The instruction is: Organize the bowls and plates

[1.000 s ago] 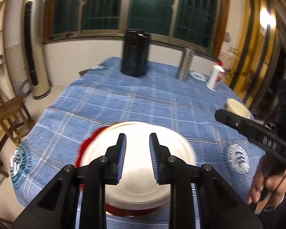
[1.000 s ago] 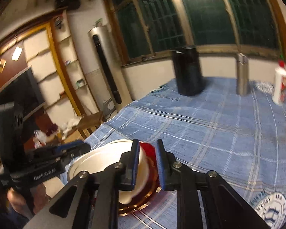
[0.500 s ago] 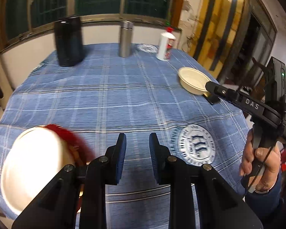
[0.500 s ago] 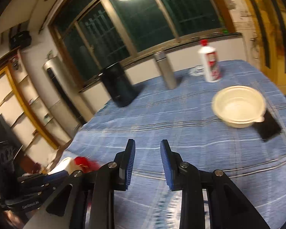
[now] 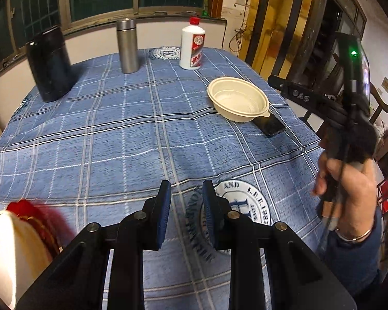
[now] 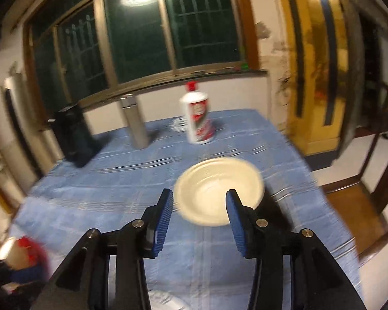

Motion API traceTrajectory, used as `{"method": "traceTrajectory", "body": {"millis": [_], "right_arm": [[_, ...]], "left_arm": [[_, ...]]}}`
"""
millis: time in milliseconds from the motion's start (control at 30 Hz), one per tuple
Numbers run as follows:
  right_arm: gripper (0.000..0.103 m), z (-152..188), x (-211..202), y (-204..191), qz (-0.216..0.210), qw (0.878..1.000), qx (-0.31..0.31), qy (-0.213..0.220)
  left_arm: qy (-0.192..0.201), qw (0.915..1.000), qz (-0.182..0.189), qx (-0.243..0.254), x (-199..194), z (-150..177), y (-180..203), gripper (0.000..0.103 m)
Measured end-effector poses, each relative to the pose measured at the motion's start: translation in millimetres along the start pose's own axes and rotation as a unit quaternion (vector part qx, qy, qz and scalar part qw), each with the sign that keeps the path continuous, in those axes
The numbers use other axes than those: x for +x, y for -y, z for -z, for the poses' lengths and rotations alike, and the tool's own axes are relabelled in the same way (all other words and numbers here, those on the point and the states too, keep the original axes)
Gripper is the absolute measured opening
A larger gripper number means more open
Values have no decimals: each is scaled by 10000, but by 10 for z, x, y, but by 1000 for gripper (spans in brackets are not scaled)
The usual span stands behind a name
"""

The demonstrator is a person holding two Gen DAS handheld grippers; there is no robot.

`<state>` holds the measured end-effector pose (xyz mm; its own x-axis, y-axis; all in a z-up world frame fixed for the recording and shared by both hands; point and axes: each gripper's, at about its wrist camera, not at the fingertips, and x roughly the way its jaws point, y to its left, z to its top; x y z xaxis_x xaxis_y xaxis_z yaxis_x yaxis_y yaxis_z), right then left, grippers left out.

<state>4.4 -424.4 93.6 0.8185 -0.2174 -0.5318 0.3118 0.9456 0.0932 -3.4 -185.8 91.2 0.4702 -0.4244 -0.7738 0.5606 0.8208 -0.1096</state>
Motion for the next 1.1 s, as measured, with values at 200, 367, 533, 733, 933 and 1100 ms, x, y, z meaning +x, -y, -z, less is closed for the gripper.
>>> {"method": "traceTrajectory", "body": {"millis": [200,367,533,733,933,1100], "right_arm": [[45,164,470,425,-132,9989,357,-261],[45,161,530,986,-920,9826,1560,-409],[47,232,570,1255,-1098,9677,2218,-484],[47,241,540,1300,-1098,9646,2347,-486],[47,248,626,1291,-1076,9638,2360,-615],[47,251,701,1242,-1098,9640,2317,-703]], "left_arm": [[-216,9996,-153,117,400,-290,205,22],[-348,9994,11,-50,771,-688,285,22],[-532,9977,246,-352,1169,-1103,254,22],[-831,9937,572,-492,1559,-1368,298,22],[-961,9922,479,-634,1901,-1481,297,22],[-976,9912,652,-614,2052,-1519,351,20]]}}
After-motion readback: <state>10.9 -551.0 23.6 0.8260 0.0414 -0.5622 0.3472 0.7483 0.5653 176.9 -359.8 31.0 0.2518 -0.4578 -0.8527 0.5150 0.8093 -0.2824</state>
